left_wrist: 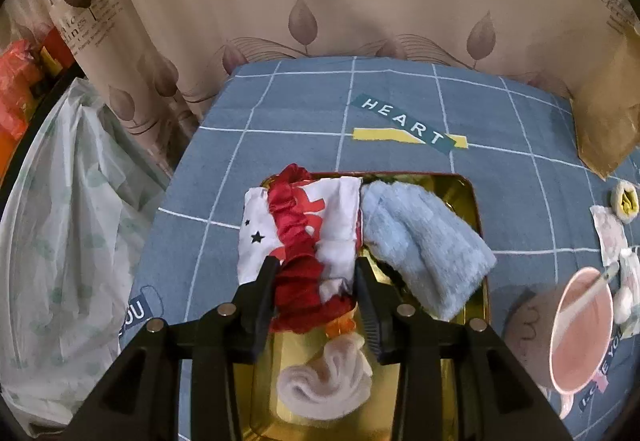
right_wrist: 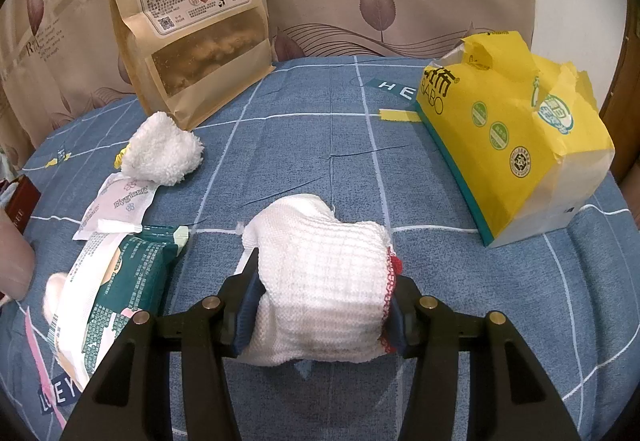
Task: Organize soft objects
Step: 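Carry the red-ruffled cloth into the gold tin and open the left gripper while the right holds the waffle cloth, then carry the white waffle cloth into the gold tin and open the right gripper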
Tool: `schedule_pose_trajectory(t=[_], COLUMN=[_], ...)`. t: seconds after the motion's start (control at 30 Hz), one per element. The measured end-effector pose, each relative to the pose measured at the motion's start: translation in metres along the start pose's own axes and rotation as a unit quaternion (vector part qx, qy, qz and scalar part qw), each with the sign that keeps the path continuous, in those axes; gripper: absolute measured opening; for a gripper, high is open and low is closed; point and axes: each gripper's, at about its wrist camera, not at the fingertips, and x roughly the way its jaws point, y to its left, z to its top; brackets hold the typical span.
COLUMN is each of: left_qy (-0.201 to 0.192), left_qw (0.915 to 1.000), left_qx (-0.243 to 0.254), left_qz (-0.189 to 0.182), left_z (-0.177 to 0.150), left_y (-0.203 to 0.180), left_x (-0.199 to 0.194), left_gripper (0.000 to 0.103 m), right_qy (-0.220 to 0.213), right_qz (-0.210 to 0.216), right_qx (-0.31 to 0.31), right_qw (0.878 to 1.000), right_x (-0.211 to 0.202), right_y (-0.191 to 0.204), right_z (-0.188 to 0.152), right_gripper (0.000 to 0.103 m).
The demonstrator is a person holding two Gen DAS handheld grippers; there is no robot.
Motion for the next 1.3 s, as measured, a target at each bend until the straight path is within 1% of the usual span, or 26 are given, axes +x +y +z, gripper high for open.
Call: schedule_pose_trajectory(t=[0.1,0.4,0.43,0.47,0.57,0.67,0.8,0.9,1.0,1.07,1.13,1.3], left_qy=[-0.005,-0.029,-0.033,-0.037,-0.055,-0.072,-0.086,-0.087,-0.096,-0.101,-0.106,-0.096], left_qw=[1.0,0.9995,0.9993,0.9991,0.9982,0.9972,0.9962,0.9959,0.9953,0.9946,0.9938,0.9944], left_qx=[0.004,0.002,0.001,0.001,-0.002,0.0,0.002,-0.007,-0.016,-0.022,-0.031,-0.043], left_qz=[0.001,-0.015,-0.017,-0.019,-0.026,-0.019,-0.019,-0.024,-0.007,-0.002,-0.005,-0.006], left_z=[-0.005,-0.016,-0.018,-0.02,-0.032,-0.047,-0.071,-0.09,-0.107,-0.116,-0.124,-0.135], left_y=[-0.001,-0.001,-0.002,-0.002,-0.002,-0.005,-0.009,-0.007,-0.007,-0.008,-0.008,-0.01], left_x=[-0.007,-0.039,-0.044,-0.049,-0.066,-0.081,-0.095,-0.098,-0.099,-0.099,-0.097,-0.085], left_gripper=[0.039,0.04,0.04,0.043,0.046,0.046,0.047,0.047,0.047,0.047,0.047,0.047], right_qy=[0.0,0.001,0.001,0.001,0.001,0.001,0.001,0.0,-0.001,-0.001,0.0,0.004], right_qz=[0.0,-0.002,-0.003,-0.003,-0.003,-0.005,-0.004,-0.002,-0.004,-0.005,-0.007,-0.014], right_qx=[0.0,-0.002,-0.002,-0.002,-0.002,-0.004,-0.004,-0.004,-0.005,-0.005,-0.006,-0.021], right_qw=[1.0,1.0,1.0,1.0,1.0,1.0,1.0,1.0,1.0,1.0,1.0,1.0], right_x=[0.0,0.001,0.001,0.001,0.001,0.001,0.001,0.0,-0.001,-0.002,-0.003,-0.01], right_y=[0.0,0.0,0.0,0.0,0.0,0.0,-0.001,0.001,0.001,0.001,0.002,0.007], right_z=[0.0,0.0,0.0,0.0,0.0,0.0,0.0,0.0,0.0,0.0,0.001,0.003], right_gripper=[0.049,0.049,0.049,0.049,0.05,0.05,0.05,0.051,0.05,0.05,0.047,0.039])
